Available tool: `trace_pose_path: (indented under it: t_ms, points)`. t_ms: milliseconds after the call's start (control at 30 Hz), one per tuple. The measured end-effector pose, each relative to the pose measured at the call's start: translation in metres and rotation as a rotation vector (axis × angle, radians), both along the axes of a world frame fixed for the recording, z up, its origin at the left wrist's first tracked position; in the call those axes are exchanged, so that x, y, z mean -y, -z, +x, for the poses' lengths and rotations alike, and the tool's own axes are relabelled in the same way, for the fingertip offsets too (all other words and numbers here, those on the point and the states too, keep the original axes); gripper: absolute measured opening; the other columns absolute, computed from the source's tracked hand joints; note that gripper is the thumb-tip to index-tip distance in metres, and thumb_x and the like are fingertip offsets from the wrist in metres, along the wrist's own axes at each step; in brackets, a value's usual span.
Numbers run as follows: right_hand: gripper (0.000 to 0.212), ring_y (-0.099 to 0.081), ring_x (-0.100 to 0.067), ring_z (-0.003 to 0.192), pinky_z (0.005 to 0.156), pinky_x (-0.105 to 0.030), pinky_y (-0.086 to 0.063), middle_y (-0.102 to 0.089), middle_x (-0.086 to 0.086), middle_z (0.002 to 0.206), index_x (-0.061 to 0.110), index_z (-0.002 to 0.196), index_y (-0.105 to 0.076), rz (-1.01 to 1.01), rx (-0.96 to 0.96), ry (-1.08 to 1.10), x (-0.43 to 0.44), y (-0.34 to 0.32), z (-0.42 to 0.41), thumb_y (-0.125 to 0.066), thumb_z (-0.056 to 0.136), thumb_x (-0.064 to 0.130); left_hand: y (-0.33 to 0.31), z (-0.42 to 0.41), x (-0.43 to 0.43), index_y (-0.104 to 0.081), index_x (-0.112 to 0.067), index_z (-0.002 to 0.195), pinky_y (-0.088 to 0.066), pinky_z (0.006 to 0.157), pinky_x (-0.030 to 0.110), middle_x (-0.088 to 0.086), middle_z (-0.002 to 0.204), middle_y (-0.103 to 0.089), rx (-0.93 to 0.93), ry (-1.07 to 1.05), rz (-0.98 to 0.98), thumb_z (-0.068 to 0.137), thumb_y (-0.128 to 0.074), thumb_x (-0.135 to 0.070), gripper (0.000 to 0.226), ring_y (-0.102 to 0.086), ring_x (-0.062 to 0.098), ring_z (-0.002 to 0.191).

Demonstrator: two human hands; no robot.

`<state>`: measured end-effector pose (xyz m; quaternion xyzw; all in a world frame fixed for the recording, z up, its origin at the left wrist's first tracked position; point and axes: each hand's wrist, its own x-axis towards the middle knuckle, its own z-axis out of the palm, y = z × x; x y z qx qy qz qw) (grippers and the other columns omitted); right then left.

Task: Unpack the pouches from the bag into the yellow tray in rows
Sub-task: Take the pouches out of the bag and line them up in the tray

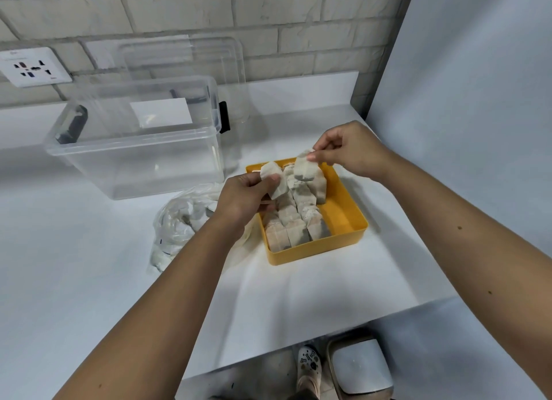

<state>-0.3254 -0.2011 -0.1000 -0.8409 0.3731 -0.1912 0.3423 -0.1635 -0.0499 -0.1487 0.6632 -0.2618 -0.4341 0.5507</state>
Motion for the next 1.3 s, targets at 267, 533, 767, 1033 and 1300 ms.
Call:
trace_pose_path:
  t_ms: [267, 533, 767, 1033, 1300]
  points:
    - [0.029, -0.052, -0.025, 0.113, 0.09, -0.04, -0.039, -0.065, 0.003, 0.111, 0.025, 0.087, -0.075, -0.179, -0.451, 0.106, 0.024, 0.049, -0.022, -0.076, 0.075, 0.052, 0.002, -0.001, -0.004, -0.073, -0.003, 0.091, -0.06, 0.065, 0.027, -0.009, 0.056, -0.065, 0.027, 0.038, 0.009, 0.092, -0.07, -0.017, 0.014, -0.062, 0.007, 0.05]
    - [0.025, -0.029, -0.025, 0.14, 0.111, -0.045, -0.022, -0.046, 0.0, 0.147, 0.028, 0.096, -0.075, -0.366, -0.519, 0.155, 0.027, 0.072, 0.001, -0.071, 0.082, 0.048, 0.004, 0.001, -0.003, -0.073, -0.002, 0.095, -0.061, 0.065, 0.026, 0.002, 0.068, -0.064, 0.066, 0.045, 0.035, 0.092, -0.07, -0.016, 0.015, -0.063, 0.009, 0.051]
    - [0.04, -0.016, -0.027, 0.148, 0.117, -0.053, -0.006, -0.038, -0.004, 0.153, 0.028, 0.103, -0.074, -0.545, -0.685, 0.148, 0.03, 0.078, 0.007, -0.064, 0.081, 0.061, 0.009, 0.003, 0.0, -0.075, -0.008, 0.094, -0.06, 0.072, 0.029, 0.006, 0.08, -0.069, 0.116, 0.056, 0.06, 0.092, -0.07, -0.018, 0.012, -0.065, 0.013, 0.062]
    - [0.032, -0.009, -0.027, 0.15, 0.118, -0.054, -0.001, -0.033, -0.004, 0.156, 0.027, 0.104, -0.072, -0.405, -0.621, 0.128, 0.036, 0.085, 0.008, -0.066, 0.085, 0.052, 0.013, 0.007, 0.002, -0.076, -0.016, 0.081, -0.058, 0.084, 0.039, -0.002, 0.069, -0.069, 0.176, 0.039, 0.068, 0.091, -0.071, -0.022, 0.012, -0.061, 0.016, 0.069]
    - [0.032, -0.017, -0.026, 0.147, 0.117, -0.053, -0.005, -0.042, 0.0, 0.151, 0.031, 0.1, -0.075, -0.273, -0.49, 0.196, 0.04, 0.083, 0.008, -0.074, 0.076, 0.053, 0.014, 0.007, 0.003, -0.076, -0.015, 0.083, -0.058, 0.086, 0.042, 0.0, 0.075, -0.072, 0.201, 0.051, 0.072, 0.091, -0.071, -0.023, 0.012, -0.064, 0.016, 0.071]
